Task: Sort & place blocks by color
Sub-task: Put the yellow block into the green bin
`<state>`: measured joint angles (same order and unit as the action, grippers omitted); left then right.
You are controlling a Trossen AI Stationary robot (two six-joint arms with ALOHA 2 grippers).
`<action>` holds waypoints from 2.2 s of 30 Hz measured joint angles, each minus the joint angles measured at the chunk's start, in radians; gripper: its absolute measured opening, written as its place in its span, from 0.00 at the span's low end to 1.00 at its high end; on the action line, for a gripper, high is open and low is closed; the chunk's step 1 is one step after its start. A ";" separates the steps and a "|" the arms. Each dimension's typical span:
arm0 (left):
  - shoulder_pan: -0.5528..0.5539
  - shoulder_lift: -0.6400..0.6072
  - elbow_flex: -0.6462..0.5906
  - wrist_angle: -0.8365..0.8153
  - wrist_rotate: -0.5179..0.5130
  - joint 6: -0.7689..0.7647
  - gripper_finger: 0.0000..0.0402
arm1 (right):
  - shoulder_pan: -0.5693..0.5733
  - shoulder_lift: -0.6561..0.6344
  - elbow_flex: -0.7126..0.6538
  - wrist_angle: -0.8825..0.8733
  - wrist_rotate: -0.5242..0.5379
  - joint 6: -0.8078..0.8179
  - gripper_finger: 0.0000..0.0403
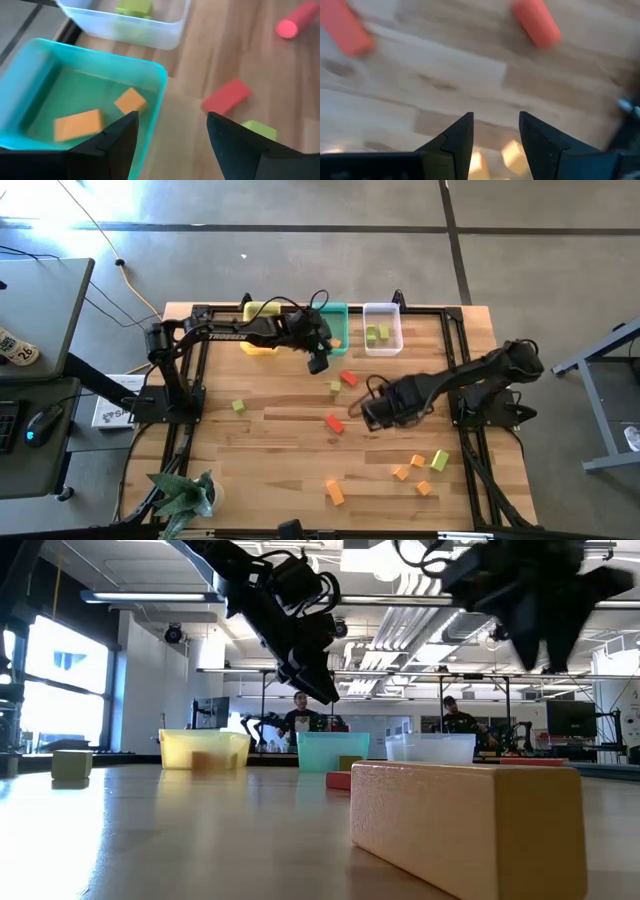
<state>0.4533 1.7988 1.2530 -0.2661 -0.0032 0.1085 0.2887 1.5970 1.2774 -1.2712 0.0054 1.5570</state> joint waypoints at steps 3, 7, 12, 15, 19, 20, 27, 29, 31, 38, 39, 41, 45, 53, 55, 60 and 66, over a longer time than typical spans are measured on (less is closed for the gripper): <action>-0.024 0.000 0.000 -0.005 0.000 0.000 0.56 | 0.073 0.000 0.000 -0.061 -0.001 0.095 0.36; -0.053 0.000 0.000 -0.007 -0.001 0.000 0.56 | 0.168 0.000 0.000 -0.111 0.008 0.270 0.36; -0.081 0.000 0.000 -0.007 -0.007 0.000 0.56 | 0.281 0.000 0.000 -0.138 0.033 0.490 0.37; -0.097 0.000 0.000 -0.007 -0.008 0.000 0.56 | 0.348 0.000 0.000 -0.145 0.074 0.631 0.39; -0.114 0.000 0.000 -0.007 -0.008 -0.001 0.56 | 0.415 0.000 0.000 -0.143 0.087 0.736 0.40; -0.118 0.000 0.000 -0.007 -0.008 -0.002 0.56 | 0.425 0.000 0.000 -0.143 0.068 0.739 0.40; -0.147 0.000 0.000 -0.006 -0.008 -0.027 0.56 | 0.467 0.035 0.000 -0.173 -0.018 0.740 0.40; -0.154 0.000 0.000 -0.006 -0.008 -0.027 0.56 | 0.479 0.047 0.000 -0.191 -0.056 0.735 0.40; -0.159 0.000 0.000 -0.006 -0.008 -0.027 0.56 | 0.495 0.050 0.000 -0.212 -0.070 0.739 0.40; -0.163 0.000 0.000 0.000 -0.008 -0.027 0.56 | 0.549 0.052 0.000 -0.248 -0.079 0.747 0.40; -0.163 0.000 0.000 0.001 -0.008 -0.027 0.56 | 0.553 0.052 -0.001 -0.248 -0.070 0.749 0.40; -0.162 0.000 0.000 0.002 -0.008 -0.027 0.56 | 0.557 0.052 -0.018 -0.223 -0.030 0.746 0.40; -0.162 0.000 0.000 0.002 -0.008 -0.027 0.56 | 0.562 0.053 -0.073 -0.104 0.058 0.712 0.40; -0.162 0.000 0.000 0.002 -0.008 -0.027 0.56 | 0.555 0.052 -0.151 0.057 0.096 0.481 0.40; -0.162 0.000 0.000 0.002 -0.008 -0.031 0.56 | 0.544 0.052 -0.162 0.074 0.088 0.384 0.40; -0.166 0.000 0.000 0.001 -0.008 -0.089 0.56 | 0.506 0.051 -0.200 0.159 0.029 0.120 0.40; -0.173 0.000 0.004 -0.042 -0.009 -0.109 0.56 | 0.466 0.051 -0.267 0.253 -0.049 -0.069 0.40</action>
<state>0.2802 1.7988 1.2567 -0.3081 -0.0118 -0.0010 0.7544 1.6485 1.0100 -1.0185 -0.0431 1.4885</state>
